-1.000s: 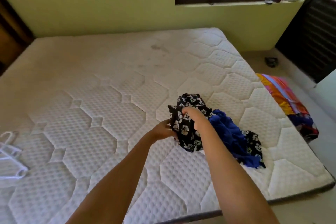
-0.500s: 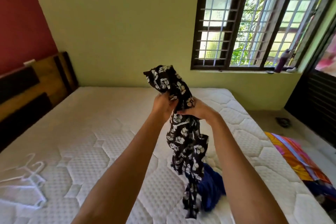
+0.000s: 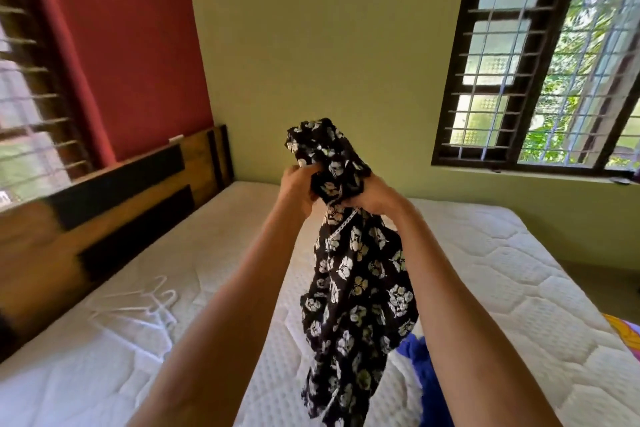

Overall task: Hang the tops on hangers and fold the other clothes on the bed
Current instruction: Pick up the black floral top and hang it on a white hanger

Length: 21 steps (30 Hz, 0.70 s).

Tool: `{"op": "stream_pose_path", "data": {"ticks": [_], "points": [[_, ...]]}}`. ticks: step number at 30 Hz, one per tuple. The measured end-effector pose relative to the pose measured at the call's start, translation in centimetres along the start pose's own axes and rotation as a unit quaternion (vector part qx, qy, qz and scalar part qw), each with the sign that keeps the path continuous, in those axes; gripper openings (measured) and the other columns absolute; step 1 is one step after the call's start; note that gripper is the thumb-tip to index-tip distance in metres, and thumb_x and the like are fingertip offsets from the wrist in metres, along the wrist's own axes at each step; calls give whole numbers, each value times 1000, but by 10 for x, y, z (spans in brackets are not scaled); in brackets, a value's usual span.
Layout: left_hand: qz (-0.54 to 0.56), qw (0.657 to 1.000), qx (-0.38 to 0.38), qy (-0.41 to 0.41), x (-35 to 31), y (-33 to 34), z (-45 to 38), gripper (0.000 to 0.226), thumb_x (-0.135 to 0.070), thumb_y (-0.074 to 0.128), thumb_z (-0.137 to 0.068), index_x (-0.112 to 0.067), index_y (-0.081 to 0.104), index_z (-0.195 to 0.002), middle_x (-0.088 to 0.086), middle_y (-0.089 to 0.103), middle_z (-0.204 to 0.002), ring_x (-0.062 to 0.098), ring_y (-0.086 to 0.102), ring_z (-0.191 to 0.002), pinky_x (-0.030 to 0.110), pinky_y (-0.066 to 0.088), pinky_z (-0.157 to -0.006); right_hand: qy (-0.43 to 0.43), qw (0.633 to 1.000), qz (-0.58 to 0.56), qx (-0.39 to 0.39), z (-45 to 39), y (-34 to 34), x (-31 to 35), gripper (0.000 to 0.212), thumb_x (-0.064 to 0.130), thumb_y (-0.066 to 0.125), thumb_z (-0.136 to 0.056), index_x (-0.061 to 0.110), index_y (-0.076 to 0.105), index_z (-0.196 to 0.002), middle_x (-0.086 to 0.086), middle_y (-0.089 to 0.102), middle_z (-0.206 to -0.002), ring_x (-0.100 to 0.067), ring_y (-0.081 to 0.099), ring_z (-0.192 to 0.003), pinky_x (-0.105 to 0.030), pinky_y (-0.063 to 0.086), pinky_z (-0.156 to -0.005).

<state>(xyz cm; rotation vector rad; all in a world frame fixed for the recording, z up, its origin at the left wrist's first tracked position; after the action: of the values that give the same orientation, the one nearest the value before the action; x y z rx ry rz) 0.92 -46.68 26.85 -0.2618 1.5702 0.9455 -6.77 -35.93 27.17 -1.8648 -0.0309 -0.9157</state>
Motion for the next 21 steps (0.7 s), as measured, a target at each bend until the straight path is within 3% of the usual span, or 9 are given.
{"op": "stream_pose_path", "data": {"ticks": [4, 7, 9, 12, 14, 15, 17, 19, 21], "points": [[123, 992, -15, -32, -23, -40, 10, 33, -19, 39, -98, -1, 55, -120, 17, 63, -118, 30, 63, -99, 43, 53, -79, 4, 995, -64, -72, -9, 30, 6, 67, 17, 72, -79, 15, 38, -136, -9, 51, -128, -25, 49, -114, -36, 38, -99], [202, 979, -36, -14, -49, -71, 17, 36, -26, 37, -100, -3, 52, -123, 16, 62, -119, 29, 62, -95, 42, 49, -76, 58, 998, 12, 8, -19, 64, -5, 35, 18, 60, -89, 6, 54, -122, -10, 62, -108, -21, 60, -86, -35, 50, -80], [206, 976, -66, -1, -65, -97, 20, 32, -22, 39, -99, -3, 54, -121, 15, 63, -116, 29, 64, -91, 40, 50, -69, 84, 996, -28, -30, -25, 75, 0, 17, 9, 52, -92, 6, 62, -106, -5, 63, -83, -12, 51, -58, -30, 45, -57], [79, 971, -227, 0, -78, -153, 18, 41, -14, 55, -88, -3, 50, -127, 13, 59, -120, 28, 61, -103, 37, 51, -77, 65, 981, -83, -162, -34, 71, 34, 11, 4, 54, -89, 9, 63, -87, 5, 57, -69, -9, 47, -54, -24, 38, -51], [-176, 912, -370, 20, -85, -189, 23, 67, -24, 60, -82, -8, 31, -140, 12, 35, -143, 30, 41, -127, 39, 41, -99, 12, 982, -80, -173, -40, 74, 74, 19, 1, 59, -85, 6, 63, -104, 1, 62, -89, -10, 55, -71, -21, 41, -61], [-321, 868, -369, 82, -90, -194, 25, 74, -26, 62, -80, -13, 25, -143, 8, 26, -148, 27, 33, -133, 39, 34, -107, -18, 985, -76, -156, -45, 80, 95, 26, 0, 60, -84, 3, 61, -109, -3, 63, -99, -12, 57, -81, -19, 43, -67], [-502, 820, -202, 186, -96, -192, 27, 63, -24, 67, -77, -20, 39, -134, 1, 40, -136, 19, 40, -124, 32, 37, -102, -67, 990, -59, -105, -52, 100, 142, 26, -1, 61, -82, 1, 62, -108, -6, 62, -103, -14, 58, -91, -15, 42, -74], [-527, 829, -63, 175, -97, -203, 29, 30, -18, 65, -81, -18, 58, -111, 0, 59, -106, 15, 55, -94, 18, 45, -73, -102, 990, -50, -89, -58, 121, 183, 21, 0, 64, -80, 1, 65, -101, -7, 66, -99, -17, 59, -91, -17, 45, -77], [-492, 847, -53, 195, -102, -225, 28, 20, -15, 64, -85, -12, 64, -104, 0, 62, -91, 10, 55, -77, 9, 41, -55, -110, 986, -48, -117, -60, 131, 205, 16, 1, 66, -78, 4, 68, -93, -8, 69, -96, -19, 62, -88, -24, 49, -81]]}}
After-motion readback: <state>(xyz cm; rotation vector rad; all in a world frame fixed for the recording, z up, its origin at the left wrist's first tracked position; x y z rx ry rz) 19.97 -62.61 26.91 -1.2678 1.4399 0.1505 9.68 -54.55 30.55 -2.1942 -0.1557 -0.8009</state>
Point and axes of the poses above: each hand's wrist, its own z-axis away from the middle knuckle, its own y-axis out of the palm, x = y × z, the point moved 3 cm from there along -z, towards the middle knuckle
